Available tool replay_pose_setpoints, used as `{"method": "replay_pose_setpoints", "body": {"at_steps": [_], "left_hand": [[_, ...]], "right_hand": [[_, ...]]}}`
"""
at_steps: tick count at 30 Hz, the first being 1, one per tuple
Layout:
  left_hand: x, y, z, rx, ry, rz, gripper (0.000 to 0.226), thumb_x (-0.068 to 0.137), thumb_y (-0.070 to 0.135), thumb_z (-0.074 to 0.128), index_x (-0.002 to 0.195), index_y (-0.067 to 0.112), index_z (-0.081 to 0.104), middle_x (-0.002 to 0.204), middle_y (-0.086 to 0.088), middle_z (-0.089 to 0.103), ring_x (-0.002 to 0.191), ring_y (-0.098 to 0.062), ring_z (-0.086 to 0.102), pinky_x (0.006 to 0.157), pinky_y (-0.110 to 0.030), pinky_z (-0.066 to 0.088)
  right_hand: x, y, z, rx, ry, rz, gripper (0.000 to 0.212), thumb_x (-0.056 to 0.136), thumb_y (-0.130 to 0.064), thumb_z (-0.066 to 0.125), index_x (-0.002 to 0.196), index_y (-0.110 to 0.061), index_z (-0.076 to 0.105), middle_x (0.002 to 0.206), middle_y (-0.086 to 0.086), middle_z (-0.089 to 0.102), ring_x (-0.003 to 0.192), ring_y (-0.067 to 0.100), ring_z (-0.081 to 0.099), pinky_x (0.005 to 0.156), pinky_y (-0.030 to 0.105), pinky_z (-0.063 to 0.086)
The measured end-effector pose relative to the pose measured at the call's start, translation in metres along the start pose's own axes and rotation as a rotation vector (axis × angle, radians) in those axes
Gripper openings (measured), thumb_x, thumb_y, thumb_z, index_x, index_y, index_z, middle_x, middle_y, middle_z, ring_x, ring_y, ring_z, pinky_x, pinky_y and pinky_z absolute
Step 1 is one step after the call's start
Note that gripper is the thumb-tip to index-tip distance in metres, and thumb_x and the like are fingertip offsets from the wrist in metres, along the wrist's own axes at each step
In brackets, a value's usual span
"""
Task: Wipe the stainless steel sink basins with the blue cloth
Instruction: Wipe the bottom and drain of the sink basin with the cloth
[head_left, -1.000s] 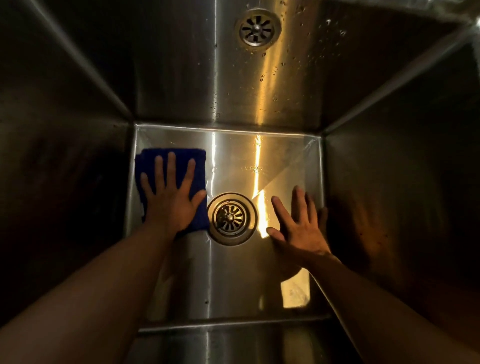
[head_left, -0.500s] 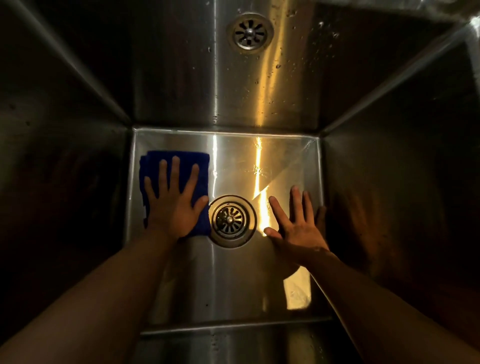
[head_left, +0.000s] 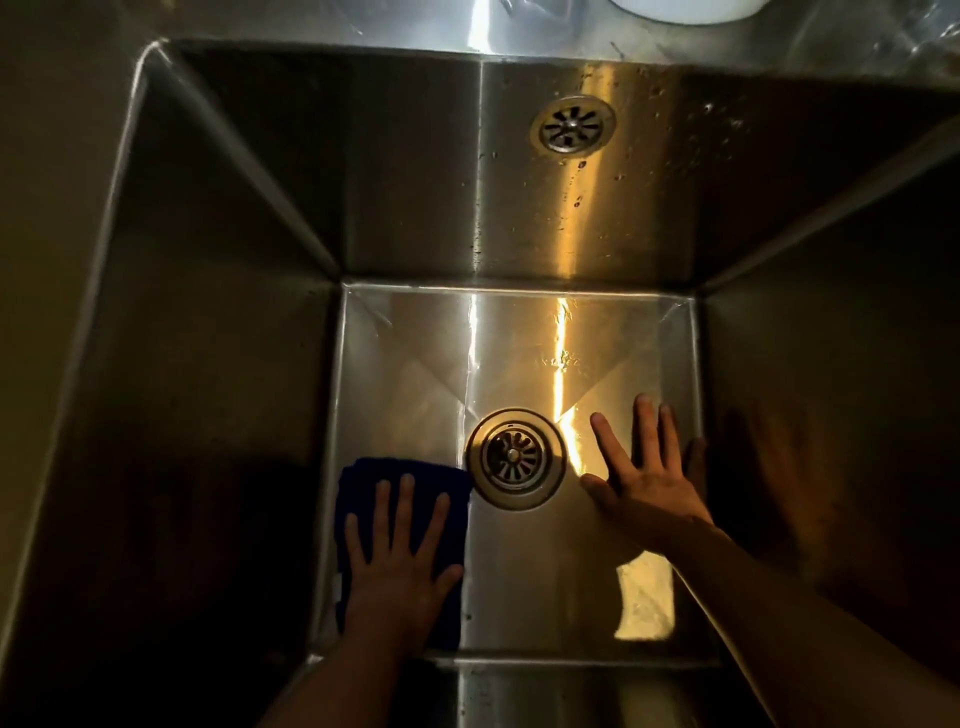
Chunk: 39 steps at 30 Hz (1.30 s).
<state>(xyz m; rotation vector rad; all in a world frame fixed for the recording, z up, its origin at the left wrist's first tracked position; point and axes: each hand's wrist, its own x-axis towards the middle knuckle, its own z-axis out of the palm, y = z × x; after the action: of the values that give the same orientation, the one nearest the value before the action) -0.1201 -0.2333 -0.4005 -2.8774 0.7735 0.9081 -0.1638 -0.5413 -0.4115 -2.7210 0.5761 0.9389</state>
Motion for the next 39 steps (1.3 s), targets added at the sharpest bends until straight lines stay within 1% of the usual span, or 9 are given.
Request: {"method": "replay_pose_setpoints", "body": {"at_steps": [3, 5, 7, 10, 15, 20, 24, 34, 39], "left_hand": [[0.010, 0.001, -0.005, -0.026, -0.052, -0.026, 0.074, 0.086, 0.069, -0.008, 0.149, 0.029, -0.010, 0.158, -0.009, -0.015, 0.144, -0.032, -0.016, 0.109, -0.060, -0.004], [0.036, 0.001, -0.013, -0.028, -0.055, -0.070, 0.076, 0.080, 0.074, -0.011, 0.144, 0.035, -0.027, 0.152, -0.007, -0.036, 0.139, -0.030, -0.034, 0.109, -0.061, -0.012], [0.078, 0.002, -0.029, -0.063, -0.014, -0.102, 0.076, 0.084, 0.073, 0.005, 0.140, 0.038, -0.033, 0.143, -0.004, -0.049, 0.132, -0.029, -0.045, 0.109, -0.061, -0.016], [0.143, 0.004, -0.067, -0.070, 0.026, -0.086, 0.079, 0.090, 0.066, 0.024, 0.144, 0.038, -0.025, 0.148, -0.005, -0.042, 0.137, -0.031, -0.038, 0.109, -0.062, -0.014], [0.208, 0.010, -0.107, -0.054, -0.059, -0.153, 0.082, 0.089, 0.071, 0.022, 0.140, 0.039, -0.033, 0.145, -0.007, -0.047, 0.134, -0.032, -0.041, 0.107, -0.062, -0.018], [0.199, 0.016, -0.108, -0.057, -0.025, -0.129, 0.081, 0.090, 0.070, 0.019, 0.141, 0.035, -0.033, 0.147, -0.010, -0.044, 0.135, -0.033, -0.040, 0.107, -0.061, -0.019], [0.169, 0.013, -0.094, -0.050, -0.043, -0.081, 0.081, 0.090, 0.068, 0.020, 0.139, 0.036, -0.036, 0.146, -0.007, -0.046, 0.135, -0.032, -0.040, 0.107, -0.060, -0.020], [0.042, 0.006, -0.048, -0.004, -0.540, -0.151, 0.084, 0.093, 0.064, 0.026, 0.137, 0.031, -0.038, 0.120, -0.008, -0.063, 0.114, -0.031, -0.056, 0.107, -0.064, -0.018], [0.003, 0.009, -0.033, 0.041, -0.755, -0.230, 0.095, 0.092, 0.061, 0.037, 0.137, 0.027, -0.038, 0.125, -0.013, -0.058, 0.124, -0.038, -0.049, 0.107, -0.067, -0.013]], "right_hand": [[0.000, 0.001, 0.001, 0.001, 0.007, -0.001, 0.070, 0.078, -0.080, 0.004, 0.136, -0.058, -0.029, 0.142, -0.004, -0.053, 0.127, 0.020, -0.052, 0.108, 0.064, -0.014], [0.000, 0.001, 0.002, 0.005, 0.005, -0.004, 0.070, 0.080, -0.079, 0.007, 0.136, -0.058, -0.029, 0.143, -0.004, -0.052, 0.128, 0.020, -0.051, 0.108, 0.065, -0.014], [0.001, 0.002, 0.003, 0.014, 0.004, -0.007, 0.069, 0.084, -0.077, 0.014, 0.136, -0.059, -0.028, 0.142, -0.005, -0.053, 0.128, 0.020, -0.052, 0.109, 0.066, -0.014], [0.003, 0.004, 0.002, 0.031, -0.015, -0.021, 0.071, 0.087, -0.074, 0.023, 0.135, -0.060, -0.028, 0.141, -0.006, -0.054, 0.126, 0.019, -0.054, 0.108, 0.065, -0.016], [0.004, 0.003, 0.002, 0.047, -0.026, -0.029, 0.075, 0.090, -0.070, 0.031, 0.133, -0.061, -0.030, 0.140, -0.005, -0.055, 0.124, 0.020, -0.055, 0.109, 0.065, -0.017], [0.004, 0.003, 0.000, 0.066, -0.064, -0.029, 0.077, 0.090, -0.069, 0.031, 0.126, -0.063, -0.037, 0.138, -0.004, -0.057, 0.122, 0.024, -0.055, 0.112, 0.067, -0.002], [0.004, 0.002, -0.001, 0.029, -0.070, -0.009, 0.076, 0.089, -0.073, 0.028, 0.126, -0.063, -0.037, 0.137, -0.005, -0.058, 0.121, 0.022, -0.056, 0.110, 0.066, -0.013], [0.000, -0.005, -0.014, -0.011, -0.157, 0.031, 0.073, 0.089, -0.074, 0.022, 0.124, -0.061, -0.040, 0.132, -0.004, -0.061, 0.127, 0.026, -0.049, 0.111, 0.064, -0.013], [0.000, -0.006, -0.016, 0.005, -0.183, 0.027, 0.074, 0.088, -0.075, 0.023, 0.122, -0.062, -0.042, 0.130, -0.006, -0.063, 0.122, 0.025, -0.053, 0.111, 0.063, -0.014]]}}
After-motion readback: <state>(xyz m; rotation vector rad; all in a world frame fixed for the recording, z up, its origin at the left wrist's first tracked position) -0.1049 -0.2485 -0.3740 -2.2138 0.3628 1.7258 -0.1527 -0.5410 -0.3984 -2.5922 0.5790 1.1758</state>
